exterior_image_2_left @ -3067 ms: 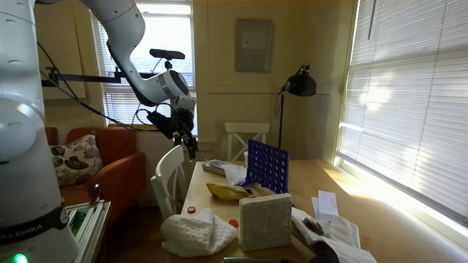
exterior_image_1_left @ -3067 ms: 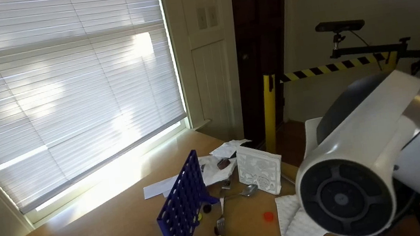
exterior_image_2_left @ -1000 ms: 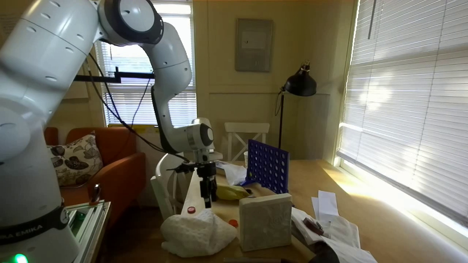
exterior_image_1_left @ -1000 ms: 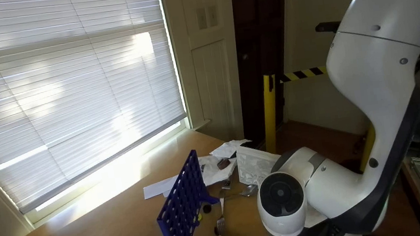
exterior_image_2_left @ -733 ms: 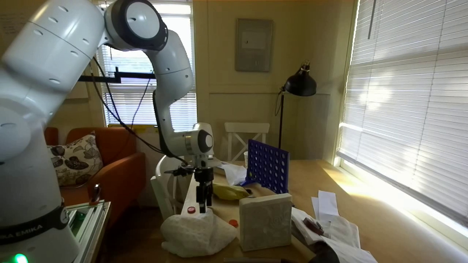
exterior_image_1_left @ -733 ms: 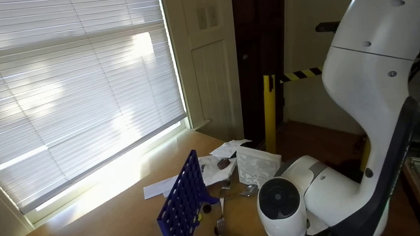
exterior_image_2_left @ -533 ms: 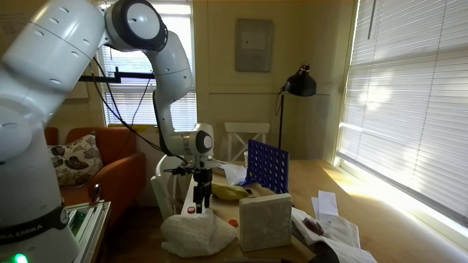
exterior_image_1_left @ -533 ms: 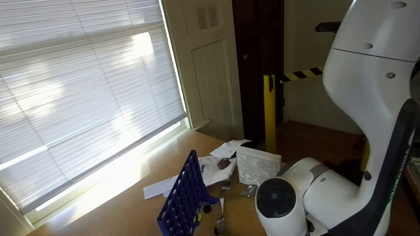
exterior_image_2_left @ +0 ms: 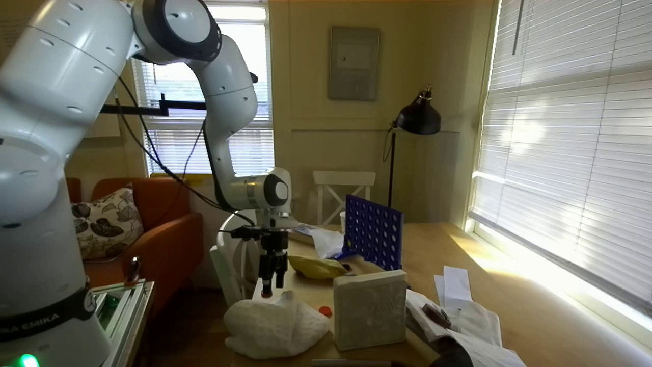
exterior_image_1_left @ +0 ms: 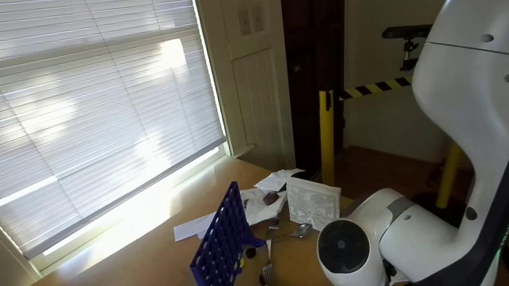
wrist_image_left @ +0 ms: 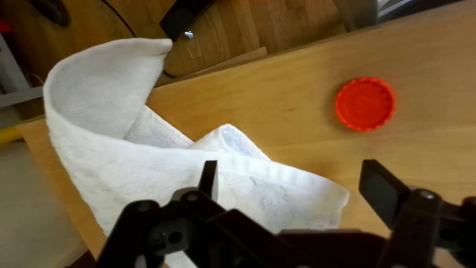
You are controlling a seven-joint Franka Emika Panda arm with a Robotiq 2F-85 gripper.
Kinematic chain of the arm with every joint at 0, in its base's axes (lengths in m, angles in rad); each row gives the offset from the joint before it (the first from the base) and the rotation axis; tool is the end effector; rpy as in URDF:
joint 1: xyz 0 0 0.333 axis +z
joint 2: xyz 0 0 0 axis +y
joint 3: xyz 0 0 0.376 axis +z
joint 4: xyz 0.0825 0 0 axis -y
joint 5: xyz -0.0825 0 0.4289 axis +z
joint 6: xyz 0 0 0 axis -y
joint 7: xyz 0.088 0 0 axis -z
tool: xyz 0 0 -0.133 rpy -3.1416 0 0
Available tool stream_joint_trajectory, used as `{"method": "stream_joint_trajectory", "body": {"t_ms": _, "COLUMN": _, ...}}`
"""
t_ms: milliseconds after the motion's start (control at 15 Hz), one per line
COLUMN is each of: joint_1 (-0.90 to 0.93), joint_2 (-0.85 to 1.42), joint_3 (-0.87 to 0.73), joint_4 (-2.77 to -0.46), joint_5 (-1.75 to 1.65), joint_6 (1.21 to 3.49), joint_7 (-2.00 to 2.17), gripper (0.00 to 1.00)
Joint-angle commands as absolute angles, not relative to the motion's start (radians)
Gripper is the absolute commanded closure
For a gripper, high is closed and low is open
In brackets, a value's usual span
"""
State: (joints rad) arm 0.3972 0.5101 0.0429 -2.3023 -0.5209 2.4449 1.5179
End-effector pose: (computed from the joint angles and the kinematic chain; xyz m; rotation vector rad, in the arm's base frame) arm 0.4632 0.2109 0.0867 2.5915 -0.8250 -0.0027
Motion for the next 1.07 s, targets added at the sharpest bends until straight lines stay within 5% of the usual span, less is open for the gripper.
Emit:
{"method": "stream_joint_trajectory", "body": {"t_ms": 0, "joint_1": 0.461, "joint_2": 0.474, "joint_3": -0.013, "joint_4": -2.31, "joint_5": -0.592, "joint_6": 2.335, "joint_7": 1.539, "gripper": 0.0}}
{"method": "stream_joint_trajectory", "body": {"t_ms": 1000, "joint_1": 0.374, "joint_2": 0.531, "joint_3": 0.027, "joint_4": -2.253, "joint_5": -0.841, "joint_6": 2.332, "joint_7": 1.533, "gripper": 0.0}}
